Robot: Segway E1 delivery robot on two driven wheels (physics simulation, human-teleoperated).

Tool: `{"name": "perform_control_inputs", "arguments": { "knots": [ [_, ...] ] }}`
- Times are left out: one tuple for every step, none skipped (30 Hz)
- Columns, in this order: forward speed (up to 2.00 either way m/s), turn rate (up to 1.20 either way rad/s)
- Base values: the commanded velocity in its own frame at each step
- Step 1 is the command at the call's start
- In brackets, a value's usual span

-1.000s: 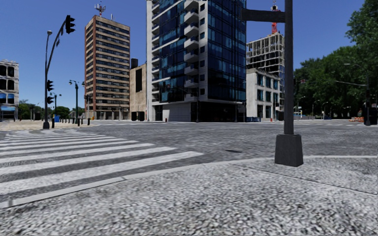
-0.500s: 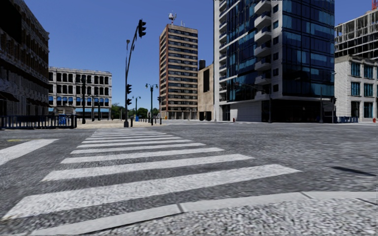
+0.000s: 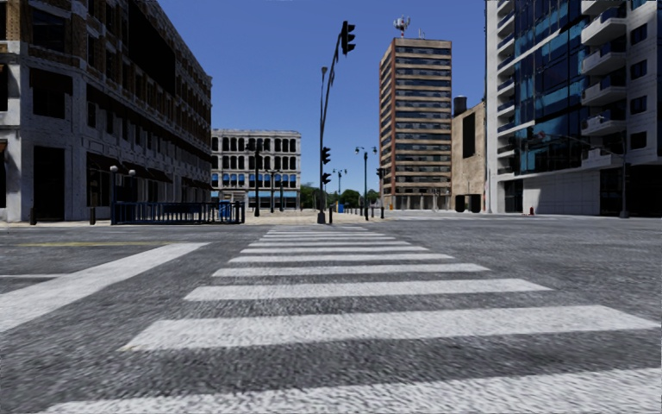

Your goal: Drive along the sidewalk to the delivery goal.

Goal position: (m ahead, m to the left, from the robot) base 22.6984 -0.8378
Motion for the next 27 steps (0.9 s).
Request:
{"name": "perform_control_inputs", "arguments": {
  "knots": [
    [1.98,0.00],
    [1.98,0.00],
    [1.98,0.00],
    [1.98,0.00],
    [1.98,0.00],
    [1.98,0.00],
    [1.98,0.00],
    [1.98,0.00],
    [1.98,0.00],
    [1.98,0.00],
    [1.98,0.00],
    [1.98,0.00],
    [1.98,0.00],
    [1.98,0.00],
    [1.98,0.00],
    [1.98,0.00],
    [1.98,0.00],
    [1.98,0.00],
    [1.98,0.00],
    [1.98,0.00],
    [1.98,0.00],
    [1.98,0.00],
    [1.98,0.00],
    [1.98,0.00],
    [1.98,0.18],
    [1.98,0.29],
    [1.98,0.34]
  ]
}}
